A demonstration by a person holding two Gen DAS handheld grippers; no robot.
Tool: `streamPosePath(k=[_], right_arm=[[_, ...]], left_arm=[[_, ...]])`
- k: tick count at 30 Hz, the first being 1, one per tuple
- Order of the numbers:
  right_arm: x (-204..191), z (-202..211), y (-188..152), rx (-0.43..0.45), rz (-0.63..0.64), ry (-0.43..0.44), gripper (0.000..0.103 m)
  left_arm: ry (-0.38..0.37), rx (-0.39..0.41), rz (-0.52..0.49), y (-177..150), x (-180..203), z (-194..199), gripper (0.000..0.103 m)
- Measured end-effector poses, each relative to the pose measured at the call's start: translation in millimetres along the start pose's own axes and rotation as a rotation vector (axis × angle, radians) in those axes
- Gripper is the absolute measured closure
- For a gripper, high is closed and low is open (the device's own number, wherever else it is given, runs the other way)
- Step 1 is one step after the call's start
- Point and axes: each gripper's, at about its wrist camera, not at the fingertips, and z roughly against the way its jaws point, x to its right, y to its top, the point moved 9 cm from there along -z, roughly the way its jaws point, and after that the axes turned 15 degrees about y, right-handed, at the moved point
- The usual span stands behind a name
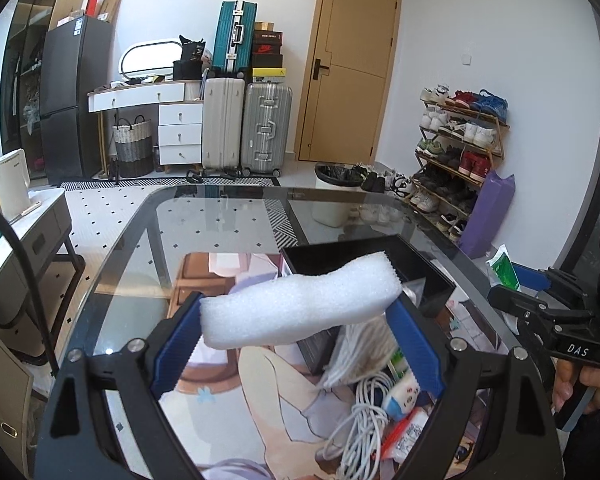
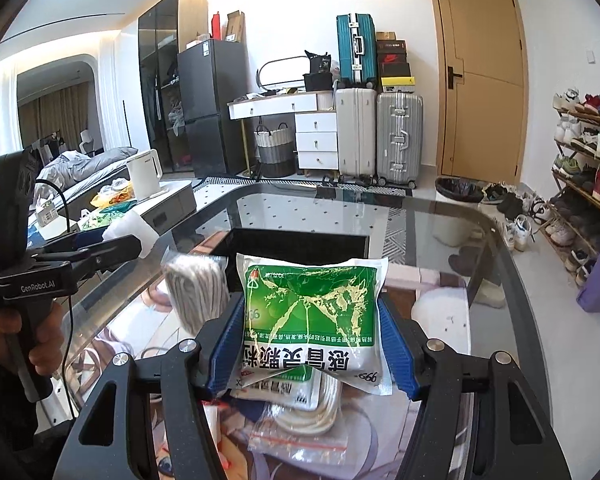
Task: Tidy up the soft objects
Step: 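Carry the green sachet and foam tube over the black box with both grippers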
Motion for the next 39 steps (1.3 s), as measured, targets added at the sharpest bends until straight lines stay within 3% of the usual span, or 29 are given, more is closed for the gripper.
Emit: streamPosePath(k=[15, 39], right_arm=[[10.7, -29.2, 15.5, -0.012, 0.016, 0.003, 0.039], [28.2, -76.4, 15.4, -0.072, 0.016, 0.019, 0.039]], left_arm=[[0.010, 0.003, -0.002, 23.1, 3.7, -30.6, 0.013], [-0.014, -0.055, -0.088, 23.1, 44.1, -79.6, 0.013]])
